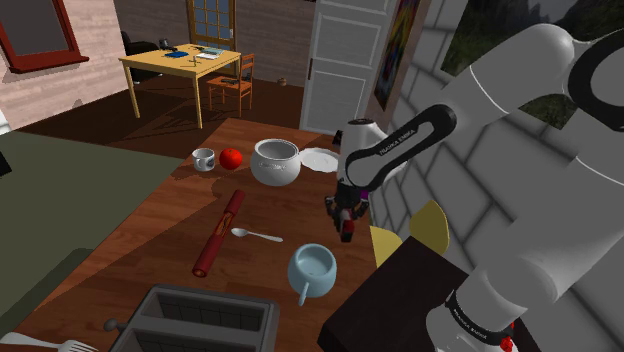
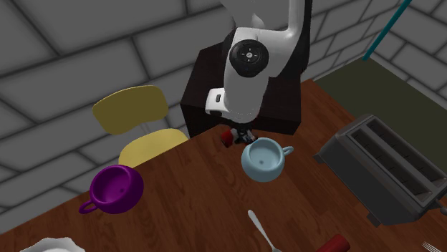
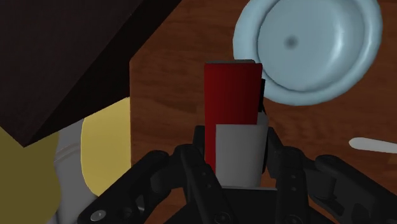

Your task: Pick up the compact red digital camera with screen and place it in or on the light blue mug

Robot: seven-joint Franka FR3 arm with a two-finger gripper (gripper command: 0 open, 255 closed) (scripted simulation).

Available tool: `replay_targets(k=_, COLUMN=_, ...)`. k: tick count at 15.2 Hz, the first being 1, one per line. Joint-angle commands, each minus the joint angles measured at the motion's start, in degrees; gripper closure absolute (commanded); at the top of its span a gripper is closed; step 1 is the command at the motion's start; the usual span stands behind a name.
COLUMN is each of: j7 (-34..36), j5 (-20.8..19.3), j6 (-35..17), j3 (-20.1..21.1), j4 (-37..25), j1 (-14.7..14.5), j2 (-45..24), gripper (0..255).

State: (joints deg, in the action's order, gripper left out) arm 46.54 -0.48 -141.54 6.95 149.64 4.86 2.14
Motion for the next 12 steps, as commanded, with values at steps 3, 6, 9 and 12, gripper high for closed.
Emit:
replay_targets(k=3, j7=6.5, j5=1.7, j6=0.9, j3=4.0, j4=-0.2, j1=-3.8, j2=0.7, gripper=255)
replay_targets(k=6, j7=11.1, j5=2.5, j6=1.2, j3=6.7, j4=-1.4, j1=-6.3, j2=-0.1, gripper=255)
replay_targets(k=9, j7=14.9, j5=2.5, j6=0.6, j3=8.7, j4=-2.5, j1=-8.2, j2=-1.9, gripper=255)
replay_targets(k=12, j7=15.6, j5=1.5, j6=-2.0, j3=8.6, j4=-2.3, j1=-8.1, j2=-4.3, gripper=255)
